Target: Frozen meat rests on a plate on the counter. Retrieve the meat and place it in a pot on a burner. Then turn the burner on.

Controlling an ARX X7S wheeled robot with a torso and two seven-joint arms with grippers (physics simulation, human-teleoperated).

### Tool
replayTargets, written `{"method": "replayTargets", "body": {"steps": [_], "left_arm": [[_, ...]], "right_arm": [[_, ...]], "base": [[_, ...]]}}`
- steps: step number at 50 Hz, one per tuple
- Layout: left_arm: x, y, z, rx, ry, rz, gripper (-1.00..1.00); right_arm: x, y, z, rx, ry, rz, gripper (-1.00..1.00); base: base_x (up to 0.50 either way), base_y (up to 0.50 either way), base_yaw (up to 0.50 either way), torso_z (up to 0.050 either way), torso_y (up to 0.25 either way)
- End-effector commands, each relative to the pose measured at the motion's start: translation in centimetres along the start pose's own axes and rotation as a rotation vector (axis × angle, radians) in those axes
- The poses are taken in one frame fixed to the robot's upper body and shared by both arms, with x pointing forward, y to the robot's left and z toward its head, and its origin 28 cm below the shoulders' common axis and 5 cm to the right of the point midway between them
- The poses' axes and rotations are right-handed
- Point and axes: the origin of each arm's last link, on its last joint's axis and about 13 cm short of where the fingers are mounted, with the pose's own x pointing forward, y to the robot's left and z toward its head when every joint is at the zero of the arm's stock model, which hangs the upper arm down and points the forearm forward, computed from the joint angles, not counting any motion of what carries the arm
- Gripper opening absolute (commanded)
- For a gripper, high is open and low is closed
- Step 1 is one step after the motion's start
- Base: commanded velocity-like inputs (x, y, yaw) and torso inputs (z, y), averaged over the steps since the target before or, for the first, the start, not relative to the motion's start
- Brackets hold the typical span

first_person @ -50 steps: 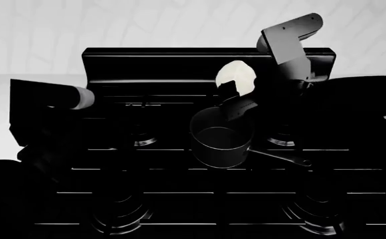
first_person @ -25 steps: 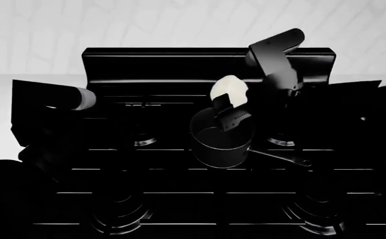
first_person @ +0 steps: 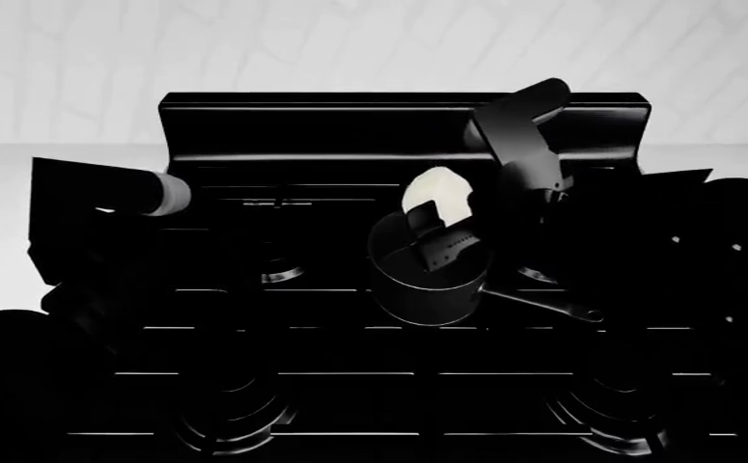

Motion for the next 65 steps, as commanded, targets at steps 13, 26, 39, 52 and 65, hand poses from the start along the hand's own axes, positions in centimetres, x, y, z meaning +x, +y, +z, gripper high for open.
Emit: {"method": "replayTargets", "body": {"steps": [13, 26, 39, 52, 65], "left_arm": [[0.1, 0.0, -0.1, -0.001, 0.005, 0.0, 1.0], [0.2, 0.1, -0.1, -0.002, 0.006, 0.001, 1.0], [0.2, 0.1, -0.1, -0.002, 0.005, 0.001, 1.0], [0.3, 0.2, -0.3, -0.018, 0.018, 0.003, 1.0], [0.1, 0.1, -0.4, -0.015, 0.015, 0.0, 1.0]], "right_arm": [[0.3, 0.2, -0.8, -0.017, 0.045, 0.018, -1.0], [0.4, 0.3, -1.0, -0.027, 0.062, 0.022, -1.0], [0.4, 0.3, -1.0, -0.028, 0.064, 0.023, -1.0], [0.2, 0.3, -0.6, -0.017, 0.042, 0.015, 1.0], [-1.6, 0.3, 1.0, -0.039, -0.073, 0.006, 1.0]], "base": [[0.0, 0.0, 0.0, 0.0, 0.0], [0.0, 0.0, 0.0, 0.0, 0.0], [0.0, 0.0, 0.0, 0.0, 0.0], [0.0, 0.0, 0.0, 0.0, 0.0], [0.0, 0.0, 0.0, 0.0, 0.0]]}}
